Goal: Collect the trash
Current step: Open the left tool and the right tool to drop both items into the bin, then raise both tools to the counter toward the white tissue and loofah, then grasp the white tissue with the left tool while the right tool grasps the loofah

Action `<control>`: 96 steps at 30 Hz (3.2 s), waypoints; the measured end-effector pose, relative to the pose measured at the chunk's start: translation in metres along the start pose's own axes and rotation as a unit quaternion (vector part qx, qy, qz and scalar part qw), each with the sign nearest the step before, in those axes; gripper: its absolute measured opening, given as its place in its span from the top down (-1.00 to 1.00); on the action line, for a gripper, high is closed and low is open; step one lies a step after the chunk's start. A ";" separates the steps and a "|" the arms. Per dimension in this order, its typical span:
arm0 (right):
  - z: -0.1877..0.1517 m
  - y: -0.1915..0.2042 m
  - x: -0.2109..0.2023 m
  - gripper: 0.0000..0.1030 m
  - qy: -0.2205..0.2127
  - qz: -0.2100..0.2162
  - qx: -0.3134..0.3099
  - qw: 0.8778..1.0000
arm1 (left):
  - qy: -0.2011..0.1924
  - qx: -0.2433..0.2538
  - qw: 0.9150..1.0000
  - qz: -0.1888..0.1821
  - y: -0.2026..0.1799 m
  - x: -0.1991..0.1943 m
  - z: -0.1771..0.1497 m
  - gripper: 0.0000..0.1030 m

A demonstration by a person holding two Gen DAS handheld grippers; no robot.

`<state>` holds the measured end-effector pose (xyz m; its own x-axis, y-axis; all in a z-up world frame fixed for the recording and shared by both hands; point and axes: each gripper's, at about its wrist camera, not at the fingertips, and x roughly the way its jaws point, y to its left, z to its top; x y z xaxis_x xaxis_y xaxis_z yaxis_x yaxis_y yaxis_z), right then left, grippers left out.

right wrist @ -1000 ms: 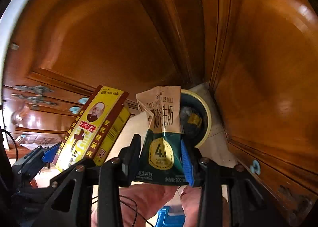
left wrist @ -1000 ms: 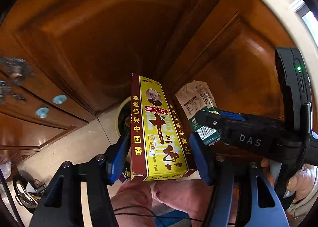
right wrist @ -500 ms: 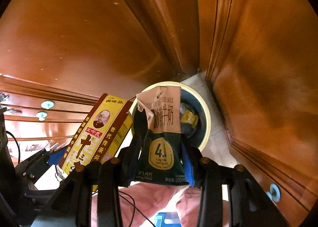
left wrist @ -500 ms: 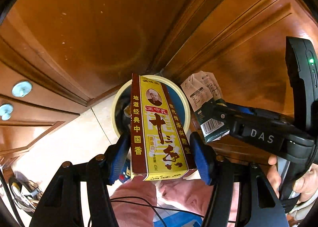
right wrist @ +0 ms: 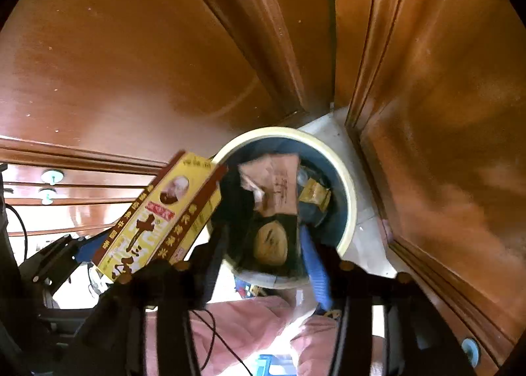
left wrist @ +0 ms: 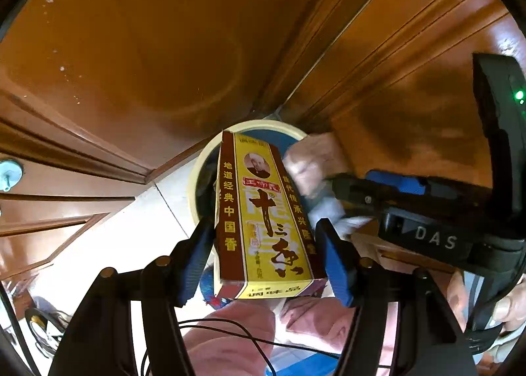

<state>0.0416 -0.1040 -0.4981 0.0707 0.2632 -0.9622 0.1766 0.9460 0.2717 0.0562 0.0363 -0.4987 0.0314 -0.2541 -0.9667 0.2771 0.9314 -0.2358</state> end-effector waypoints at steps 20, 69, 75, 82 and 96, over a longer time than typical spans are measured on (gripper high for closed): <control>-0.011 0.054 -0.149 -0.13 -0.131 0.004 -0.062 0.990 | -0.074 0.070 0.995 0.010 -0.020 -0.136 0.000 -0.70; 0.313 0.014 -0.380 -0.12 -0.256 -0.042 0.211 0.942 | -0.203 -0.112 0.973 -0.005 0.042 -0.365 0.368 -0.74; 0.319 0.012 -0.370 0.03 -0.249 -0.020 0.199 0.947 | -0.189 -0.109 0.976 0.003 0.040 -0.343 0.378 -0.73; 0.317 0.022 -0.365 0.26 -0.262 -0.021 0.156 0.952 | -0.174 -0.130 0.976 -0.010 0.041 -0.325 0.381 -0.07; 0.282 0.028 -0.380 0.41 -0.298 0.029 0.093 0.950 | -0.213 -0.077 0.974 -0.004 0.011 -0.345 0.356 0.24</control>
<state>0.2969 -0.2307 -0.1190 0.6188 0.1072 -0.7782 0.3220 0.8690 0.3757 0.3902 0.0419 -0.1327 0.4341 -0.3151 -0.8440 0.1317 0.9490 -0.2865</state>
